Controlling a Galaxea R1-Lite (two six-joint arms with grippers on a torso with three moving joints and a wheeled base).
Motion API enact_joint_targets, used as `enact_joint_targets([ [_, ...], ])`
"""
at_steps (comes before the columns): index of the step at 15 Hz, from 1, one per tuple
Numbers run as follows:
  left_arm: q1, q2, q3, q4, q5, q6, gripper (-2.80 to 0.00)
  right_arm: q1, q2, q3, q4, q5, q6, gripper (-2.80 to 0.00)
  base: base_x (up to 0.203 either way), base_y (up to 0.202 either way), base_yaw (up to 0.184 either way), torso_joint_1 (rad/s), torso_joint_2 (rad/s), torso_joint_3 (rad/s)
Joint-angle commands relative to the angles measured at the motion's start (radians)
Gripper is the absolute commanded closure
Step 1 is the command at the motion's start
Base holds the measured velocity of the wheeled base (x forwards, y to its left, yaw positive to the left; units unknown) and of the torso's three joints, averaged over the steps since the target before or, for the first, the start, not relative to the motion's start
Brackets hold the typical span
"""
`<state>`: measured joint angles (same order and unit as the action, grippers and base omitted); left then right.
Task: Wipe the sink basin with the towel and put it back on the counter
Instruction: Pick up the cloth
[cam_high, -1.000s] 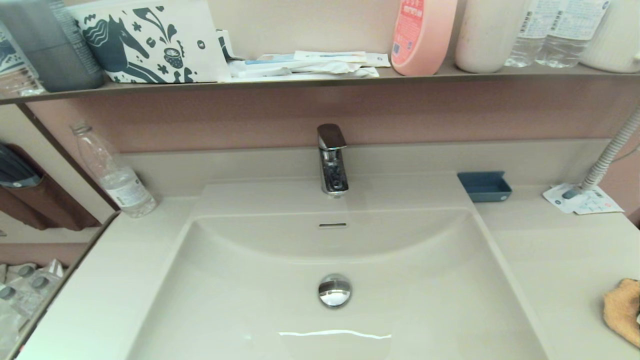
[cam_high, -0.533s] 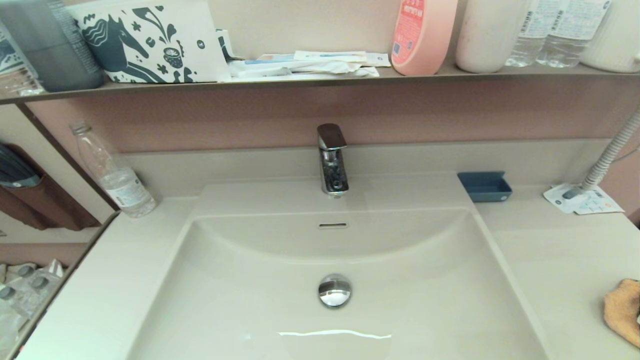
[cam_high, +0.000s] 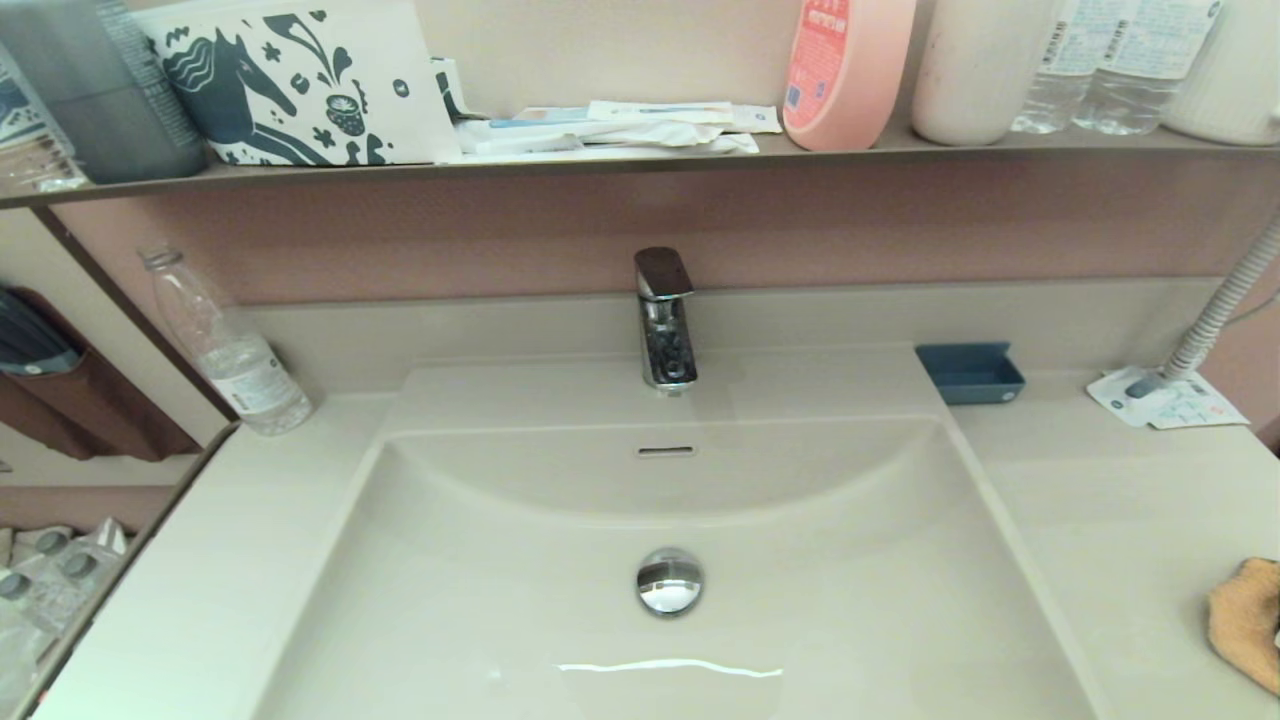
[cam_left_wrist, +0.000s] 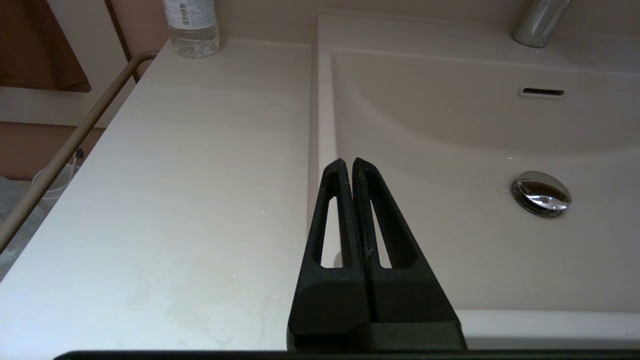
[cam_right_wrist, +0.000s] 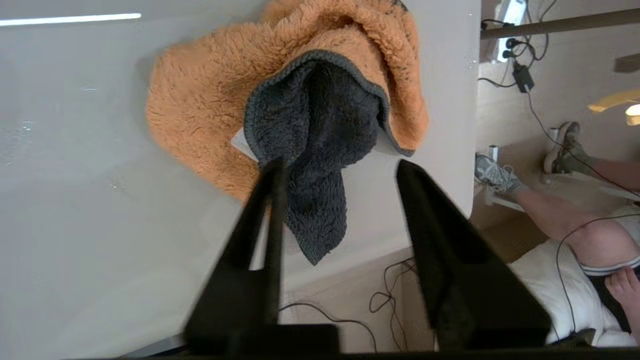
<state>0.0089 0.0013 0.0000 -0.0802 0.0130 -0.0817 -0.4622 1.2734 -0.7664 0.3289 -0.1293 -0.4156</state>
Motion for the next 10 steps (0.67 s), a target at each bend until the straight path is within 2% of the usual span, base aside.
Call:
enact_joint_targets([
  [1,0.0,0.002,0.0,-0.001,0.001,-0.001,0.0,-0.015,0.034,-0.009,0.001,0.005,-0.01,-2.8,0.0,0.0,0.0,0.0,0.0,0.0],
  [4,0.0,0.002,0.0,-0.001,0.001,-0.001,0.0,-0.058,0.103,-0.031,0.001,0.1,-0.034,-2.8,0.0,0.0,0.0,0.0,0.0,0.0],
  [6,0.0,0.002,0.0,-0.001,0.001,-0.001,0.0,-0.061,0.151,-0.036,-0.003,0.133,-0.042,-2.8,0.0,0.0,0.0,0.0,0.0,0.0],
  [9,0.0,0.002,0.0,-0.001,0.001,-0.001,0.0,-0.091,0.186,-0.046,-0.013,0.288,-0.118,-2.8,0.0,0.0,0.0,0.0,0.0,0.0],
  [10,0.0,0.002,0.0,-0.001,0.001,-0.001,0.0,-0.098,0.201,-0.048,-0.014,0.313,-0.139,-2.8,0.0,0.0,0.0,0.0,0.0,0.0],
])
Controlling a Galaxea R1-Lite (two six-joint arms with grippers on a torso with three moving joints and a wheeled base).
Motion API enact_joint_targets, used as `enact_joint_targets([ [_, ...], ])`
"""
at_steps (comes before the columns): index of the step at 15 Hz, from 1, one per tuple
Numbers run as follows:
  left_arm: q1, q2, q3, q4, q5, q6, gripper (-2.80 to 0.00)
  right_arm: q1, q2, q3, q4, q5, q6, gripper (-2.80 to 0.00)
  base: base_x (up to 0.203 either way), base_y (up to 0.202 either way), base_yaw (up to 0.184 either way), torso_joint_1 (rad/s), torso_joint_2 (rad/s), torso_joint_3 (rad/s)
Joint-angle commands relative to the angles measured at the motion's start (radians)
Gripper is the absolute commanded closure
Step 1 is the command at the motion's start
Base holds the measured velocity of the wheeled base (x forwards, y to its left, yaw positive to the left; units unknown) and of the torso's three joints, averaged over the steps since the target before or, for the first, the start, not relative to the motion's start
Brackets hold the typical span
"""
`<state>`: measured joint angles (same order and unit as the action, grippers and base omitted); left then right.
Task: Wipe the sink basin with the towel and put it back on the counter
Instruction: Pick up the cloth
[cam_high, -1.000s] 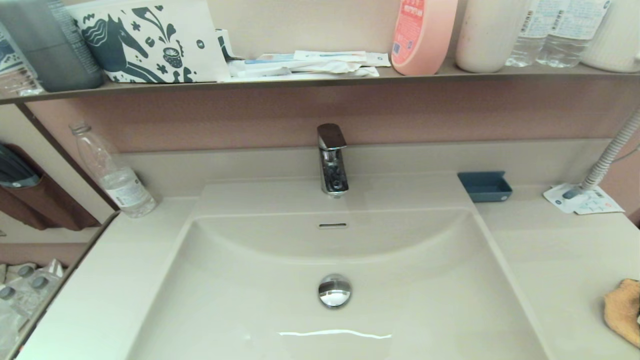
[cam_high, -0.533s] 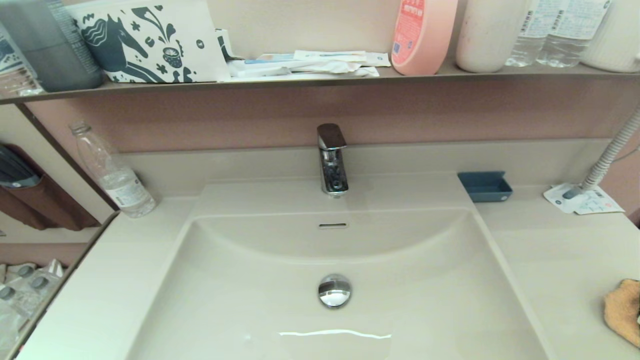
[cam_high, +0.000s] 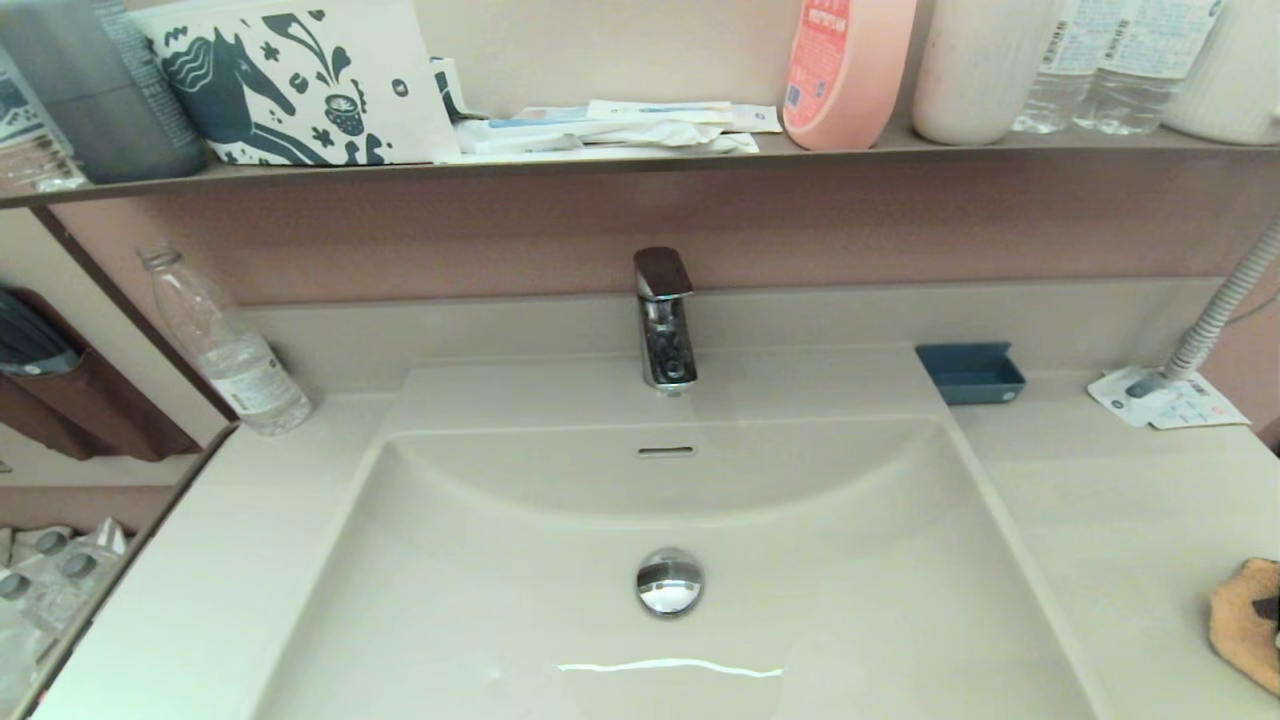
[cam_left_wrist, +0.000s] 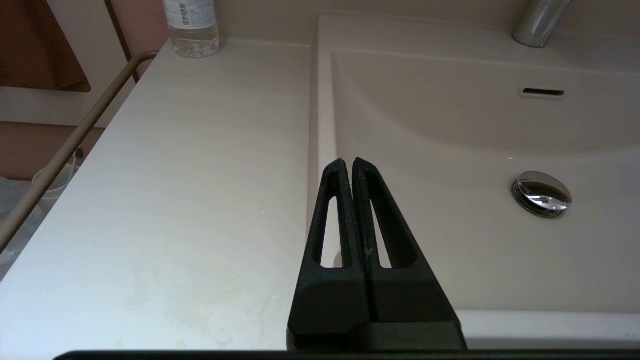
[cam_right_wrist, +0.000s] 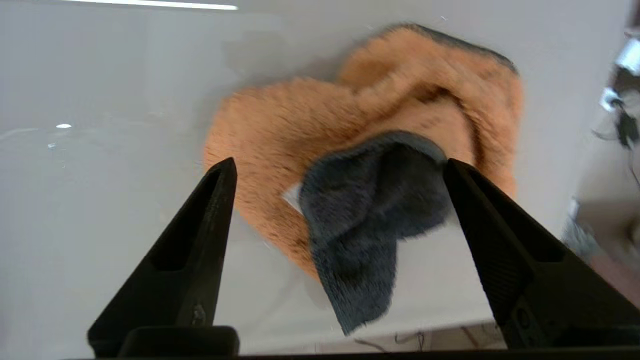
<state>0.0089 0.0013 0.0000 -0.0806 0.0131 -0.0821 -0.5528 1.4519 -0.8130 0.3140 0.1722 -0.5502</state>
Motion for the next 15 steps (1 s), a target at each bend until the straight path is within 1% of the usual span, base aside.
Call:
enact_joint_targets([
  [1,0.0,0.001,0.0,-0.001,0.001,-0.001,0.0,-0.01,0.037,-0.013,0.001,0.015,-0.014,-2.8,0.0,0.0,0.0,0.0,0.0,0.0],
  [6,0.0,0.002,0.0,-0.001,0.001,-0.001,0.0,-0.074,0.085,-0.071,0.014,0.012,-0.118,-2.8,0.0,0.0,0.0,0.0,0.0,0.0],
  [8,0.0,0.002,0.0,-0.001,0.001,-0.001,0.0,-0.078,0.113,-0.06,0.011,-0.019,-0.132,-2.8,0.0,0.0,0.0,0.0,0.0,0.0],
  [10,0.0,0.001,0.0,-0.001,0.001,-0.001,0.0,-0.078,0.129,-0.055,0.008,-0.022,-0.135,-2.8,0.0,0.0,0.0,0.0,0.0,0.0],
  [11,0.0,0.001,0.0,-0.001,0.001,-0.001,0.0,-0.078,0.135,-0.054,0.01,-0.022,-0.135,-2.54,0.0,0.0,0.0,0.0,0.0,0.0],
  [12,0.0,0.0,0.0,-0.001,0.001,-0.001,0.0,-0.078,0.14,-0.049,0.007,-0.02,-0.135,0.0,0.0,0.0,0.0,0.0,0.0,0.0],
  [15,0.0,0.0,0.0,-0.001,0.001,-0.001,0.0,-0.076,0.136,-0.047,0.007,-0.004,-0.131,0.0,0.0,0.0,0.0,0.0,0.0,0.0],
])
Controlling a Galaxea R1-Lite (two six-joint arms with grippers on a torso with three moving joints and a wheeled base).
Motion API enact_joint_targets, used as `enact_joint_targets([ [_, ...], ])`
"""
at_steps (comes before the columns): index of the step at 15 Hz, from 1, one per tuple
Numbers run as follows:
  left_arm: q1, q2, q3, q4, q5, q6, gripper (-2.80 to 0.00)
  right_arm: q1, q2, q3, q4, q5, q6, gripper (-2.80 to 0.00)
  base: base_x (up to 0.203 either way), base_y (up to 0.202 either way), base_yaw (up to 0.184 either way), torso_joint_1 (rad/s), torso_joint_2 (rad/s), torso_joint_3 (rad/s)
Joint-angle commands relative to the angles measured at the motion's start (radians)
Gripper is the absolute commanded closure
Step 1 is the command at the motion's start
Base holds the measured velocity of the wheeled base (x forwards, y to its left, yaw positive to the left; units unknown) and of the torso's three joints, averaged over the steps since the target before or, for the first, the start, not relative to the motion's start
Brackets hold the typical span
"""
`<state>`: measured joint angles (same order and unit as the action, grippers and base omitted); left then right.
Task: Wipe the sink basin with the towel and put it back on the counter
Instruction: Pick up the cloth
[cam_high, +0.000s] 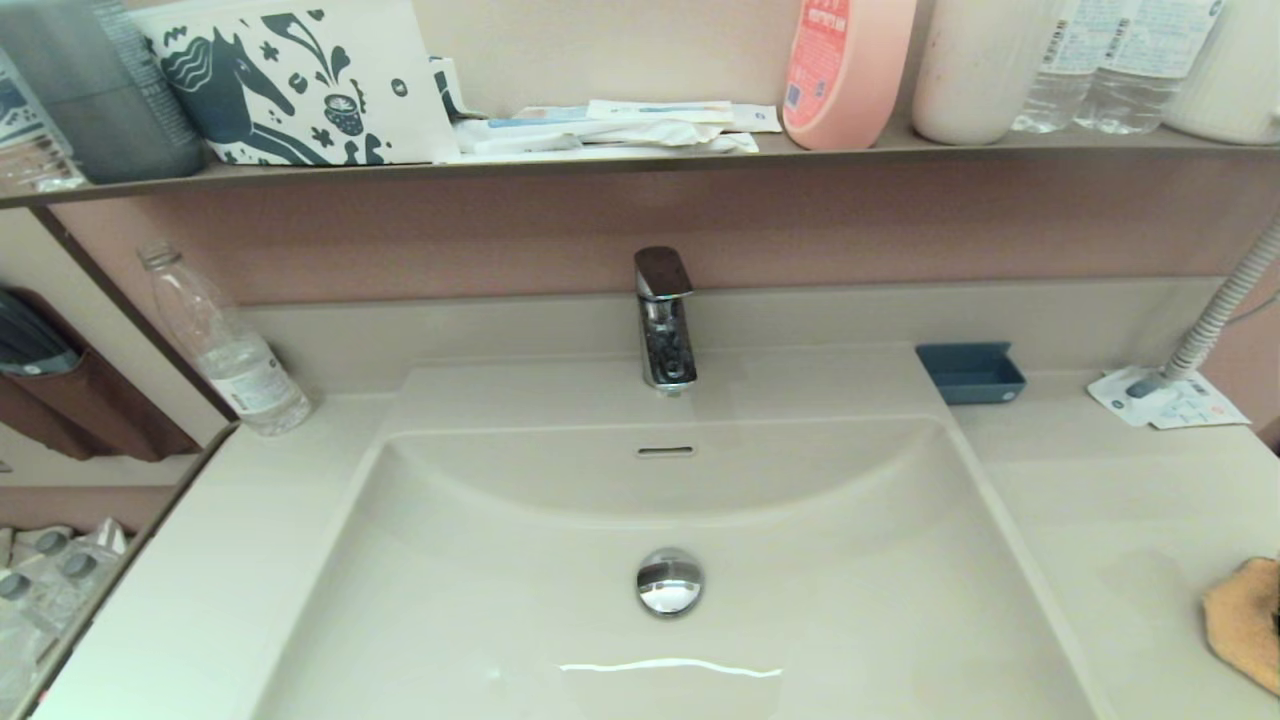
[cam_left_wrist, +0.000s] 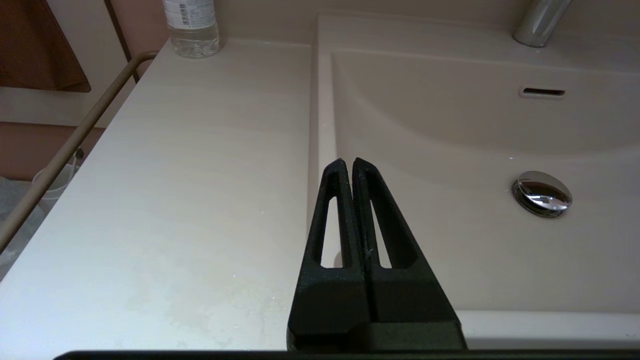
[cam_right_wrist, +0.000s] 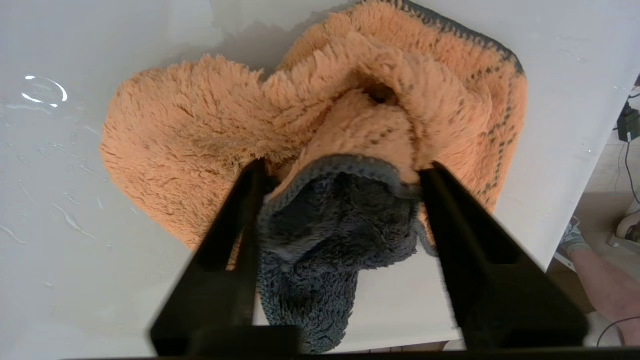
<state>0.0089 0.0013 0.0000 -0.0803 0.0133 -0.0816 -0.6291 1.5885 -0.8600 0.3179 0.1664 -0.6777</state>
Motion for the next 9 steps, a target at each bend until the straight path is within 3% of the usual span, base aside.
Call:
enact_joint_targets([
  [1,0.0,0.001,0.0,-0.001,0.001,-0.001,0.0,-0.001,-0.006,-0.001,0.003,0.002,-0.003,0.0,0.0,0.0,0.0,0.0,0.0,0.0],
  [9,0.0,0.002,0.0,-0.001,0.001,-0.001,0.0,-0.048,-0.127,-0.011,0.072,0.002,-0.006,0.0,0.0,0.0,0.0,0.0,0.0,0.0],
])
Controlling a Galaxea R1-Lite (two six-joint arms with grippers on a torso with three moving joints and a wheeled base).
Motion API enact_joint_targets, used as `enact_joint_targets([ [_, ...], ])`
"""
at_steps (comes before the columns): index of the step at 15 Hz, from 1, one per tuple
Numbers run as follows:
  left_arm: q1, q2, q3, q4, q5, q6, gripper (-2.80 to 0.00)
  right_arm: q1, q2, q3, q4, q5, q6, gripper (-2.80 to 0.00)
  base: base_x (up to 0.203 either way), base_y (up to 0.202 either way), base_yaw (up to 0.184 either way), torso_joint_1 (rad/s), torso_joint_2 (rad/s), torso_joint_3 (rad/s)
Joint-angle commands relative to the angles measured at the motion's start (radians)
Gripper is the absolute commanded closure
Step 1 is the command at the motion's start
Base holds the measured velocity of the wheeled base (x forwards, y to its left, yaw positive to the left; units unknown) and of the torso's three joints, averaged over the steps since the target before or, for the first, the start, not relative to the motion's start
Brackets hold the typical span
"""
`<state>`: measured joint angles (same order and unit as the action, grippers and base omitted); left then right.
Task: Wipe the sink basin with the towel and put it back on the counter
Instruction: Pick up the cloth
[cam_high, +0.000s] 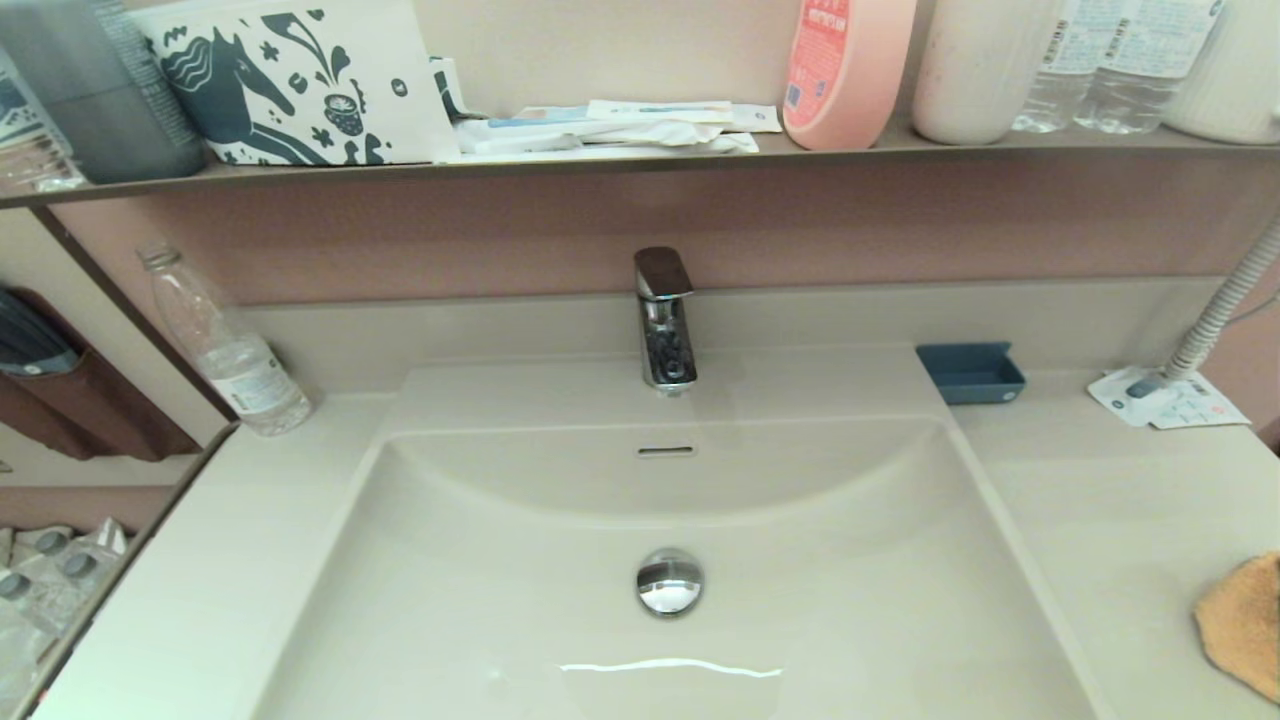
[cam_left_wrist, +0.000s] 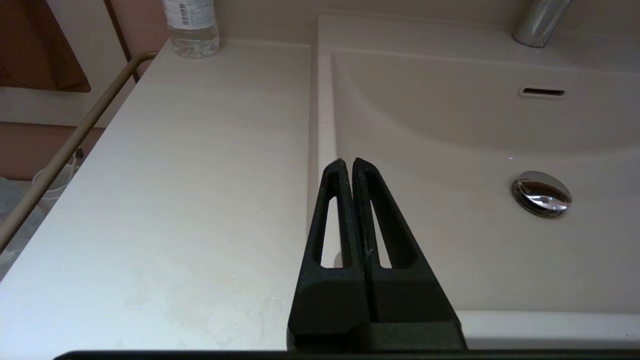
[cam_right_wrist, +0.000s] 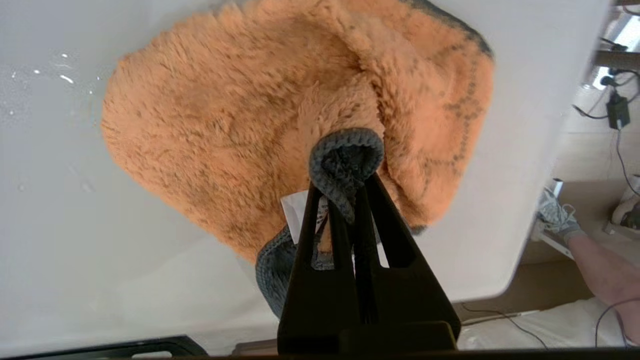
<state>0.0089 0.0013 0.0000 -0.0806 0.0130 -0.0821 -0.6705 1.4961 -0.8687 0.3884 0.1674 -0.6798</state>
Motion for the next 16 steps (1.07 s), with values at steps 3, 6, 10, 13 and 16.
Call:
enact_joint_targets([
  [3,0.0,0.002,0.0,-0.001,0.001,-0.001,0.0,-0.04,-0.084,-0.01,0.009,0.001,-0.004,0.0,0.0,0.0,0.0,0.0,0.0,0.0],
  [6,0.0,0.002,0.0,-0.001,0.001,-0.001,0.0,-0.042,-0.136,-0.055,0.071,0.034,0.01,0.0,0.0,0.0,0.0,0.0,0.0,0.0],
  [10,0.0,0.001,0.0,-0.001,0.001,-0.001,0.0,-0.023,-0.185,-0.248,0.375,0.226,0.114,0.0,0.0,0.0,0.0,0.0,0.0,0.0],
  [13,0.0,0.002,0.0,-0.001,0.001,-0.001,0.0,0.093,-0.217,-0.319,0.44,0.291,0.33,0.0,0.0,0.0,0.0,0.0,0.0,0.0],
  [16,0.0,0.002,0.0,-0.001,0.001,-0.001,0.0,0.286,-0.275,-0.396,0.442,0.29,0.577,0.0,0.0,0.0,0.0,0.0,0.0,0.0],
])
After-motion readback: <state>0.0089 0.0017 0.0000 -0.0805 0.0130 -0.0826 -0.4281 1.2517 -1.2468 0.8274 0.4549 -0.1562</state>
